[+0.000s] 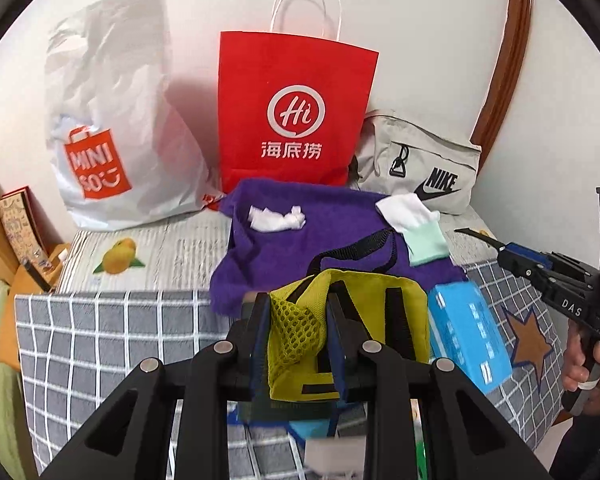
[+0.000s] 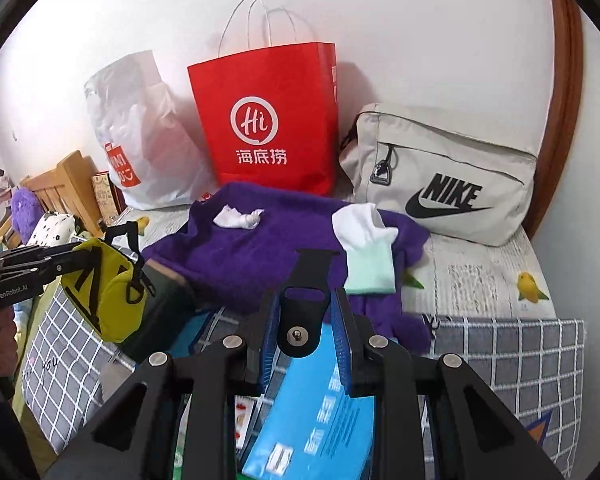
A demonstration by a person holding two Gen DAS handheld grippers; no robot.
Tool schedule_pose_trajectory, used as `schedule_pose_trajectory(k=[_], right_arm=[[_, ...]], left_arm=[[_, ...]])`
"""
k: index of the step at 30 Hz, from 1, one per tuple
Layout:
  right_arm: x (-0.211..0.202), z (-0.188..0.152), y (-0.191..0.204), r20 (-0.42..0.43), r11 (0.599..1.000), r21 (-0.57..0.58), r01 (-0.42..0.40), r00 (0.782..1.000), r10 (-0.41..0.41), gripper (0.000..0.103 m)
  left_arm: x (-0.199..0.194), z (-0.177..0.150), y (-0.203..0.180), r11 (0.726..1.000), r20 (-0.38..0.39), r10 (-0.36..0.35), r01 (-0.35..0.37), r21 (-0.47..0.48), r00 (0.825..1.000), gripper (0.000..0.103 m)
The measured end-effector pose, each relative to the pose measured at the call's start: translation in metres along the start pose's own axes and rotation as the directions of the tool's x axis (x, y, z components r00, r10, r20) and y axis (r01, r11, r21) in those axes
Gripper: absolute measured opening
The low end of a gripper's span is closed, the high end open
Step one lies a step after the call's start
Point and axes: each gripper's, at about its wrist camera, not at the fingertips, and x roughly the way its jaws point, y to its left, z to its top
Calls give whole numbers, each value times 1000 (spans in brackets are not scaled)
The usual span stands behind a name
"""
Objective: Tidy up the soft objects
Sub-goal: 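Carry the yellow pouch onto the purple towel and open the left gripper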
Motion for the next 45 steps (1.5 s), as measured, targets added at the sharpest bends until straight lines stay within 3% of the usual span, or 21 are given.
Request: schedule_pose_trajectory(k=[18, 24, 33, 45], right_arm=[[67, 41, -15, -24, 1000, -26, -15, 1000, 14, 26], [100, 43, -22, -78, 999, -30, -34, 996, 31, 26], [139, 28, -35, -185, 999, -28, -36, 982, 30, 26], [154, 20, -42, -256, 999, -32, -9, 967, 1, 27]], left_arm=[[71, 59, 0, 1000, -33, 20, -19, 22, 999, 25], [107, 68, 4, 999, -74, 39, -38, 13, 996, 25], [156, 67, 14, 997, -169, 75, -74, 12, 983, 25], [185, 61, 19, 996, -244, 87, -87, 10, 966, 25]])
